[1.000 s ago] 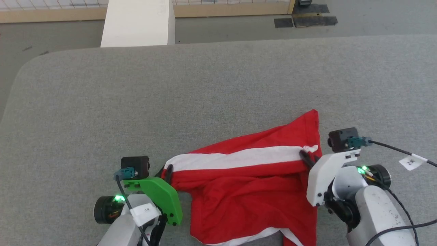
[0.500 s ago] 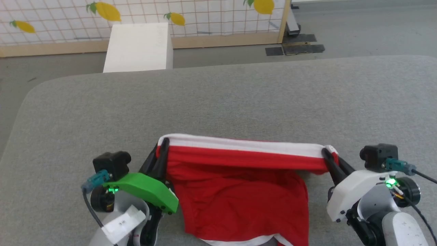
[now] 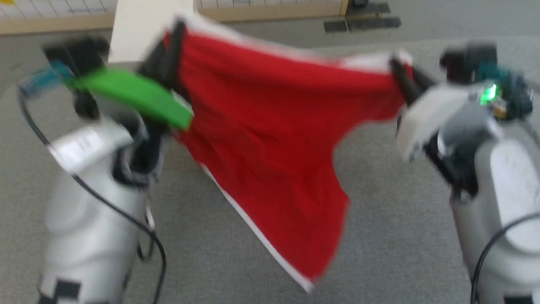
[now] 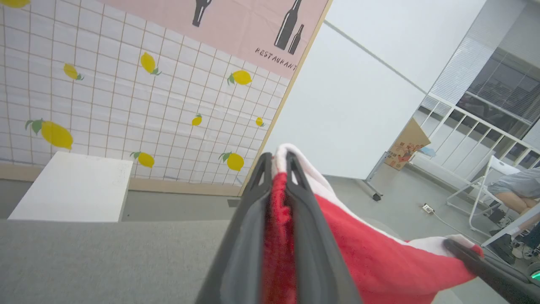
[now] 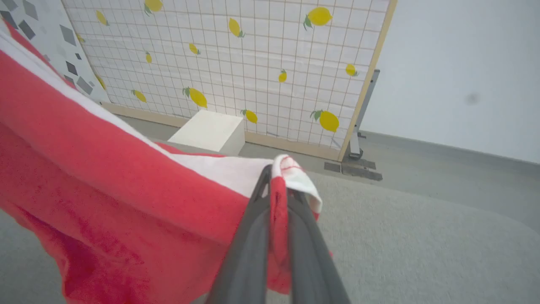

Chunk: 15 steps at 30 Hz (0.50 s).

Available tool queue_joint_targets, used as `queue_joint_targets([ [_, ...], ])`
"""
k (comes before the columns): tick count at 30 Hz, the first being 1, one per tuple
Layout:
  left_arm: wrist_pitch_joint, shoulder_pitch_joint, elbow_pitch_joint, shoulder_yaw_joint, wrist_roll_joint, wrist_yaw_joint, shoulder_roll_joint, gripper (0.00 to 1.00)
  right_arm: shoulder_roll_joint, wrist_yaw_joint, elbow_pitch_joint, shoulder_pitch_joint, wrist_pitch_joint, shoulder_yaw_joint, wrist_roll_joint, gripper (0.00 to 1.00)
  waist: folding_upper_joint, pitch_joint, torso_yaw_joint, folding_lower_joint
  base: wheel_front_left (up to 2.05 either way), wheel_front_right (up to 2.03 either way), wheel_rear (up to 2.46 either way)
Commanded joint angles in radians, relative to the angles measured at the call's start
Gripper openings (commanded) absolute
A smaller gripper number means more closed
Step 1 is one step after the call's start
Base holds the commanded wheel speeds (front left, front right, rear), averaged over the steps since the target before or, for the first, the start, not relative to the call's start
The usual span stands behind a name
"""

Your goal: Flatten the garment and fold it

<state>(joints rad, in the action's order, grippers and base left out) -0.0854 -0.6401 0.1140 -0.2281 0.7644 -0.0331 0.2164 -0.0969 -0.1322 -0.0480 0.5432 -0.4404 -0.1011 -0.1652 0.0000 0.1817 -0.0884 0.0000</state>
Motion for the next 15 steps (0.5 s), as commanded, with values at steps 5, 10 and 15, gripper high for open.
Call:
queue_joint_targets([
  [5,0.054,-0.255,0.094,0.061,0.009,-0.018,0.007,0.00,-0.017,0.002,-0.104,0.271,0.052,-0.026,0.014,0.00,0.0000,0.175,-0.020,0.0000,0.00,0.00,0.00],
  [10,0.159,-0.449,0.170,0.116,-0.007,-0.015,0.003,0.00,-0.013,0.002,-0.198,0.485,0.150,-0.012,0.052,0.00,0.0000,0.244,-0.027,0.0000,0.00,0.00,0.00],
  [15,0.264,-0.554,0.218,0.131,-0.034,-0.033,0.000,0.00,-0.004,0.002,-0.260,0.611,0.265,0.014,0.104,0.00,0.0000,0.265,-0.019,0.0000,0.00,0.00,0.00],
])
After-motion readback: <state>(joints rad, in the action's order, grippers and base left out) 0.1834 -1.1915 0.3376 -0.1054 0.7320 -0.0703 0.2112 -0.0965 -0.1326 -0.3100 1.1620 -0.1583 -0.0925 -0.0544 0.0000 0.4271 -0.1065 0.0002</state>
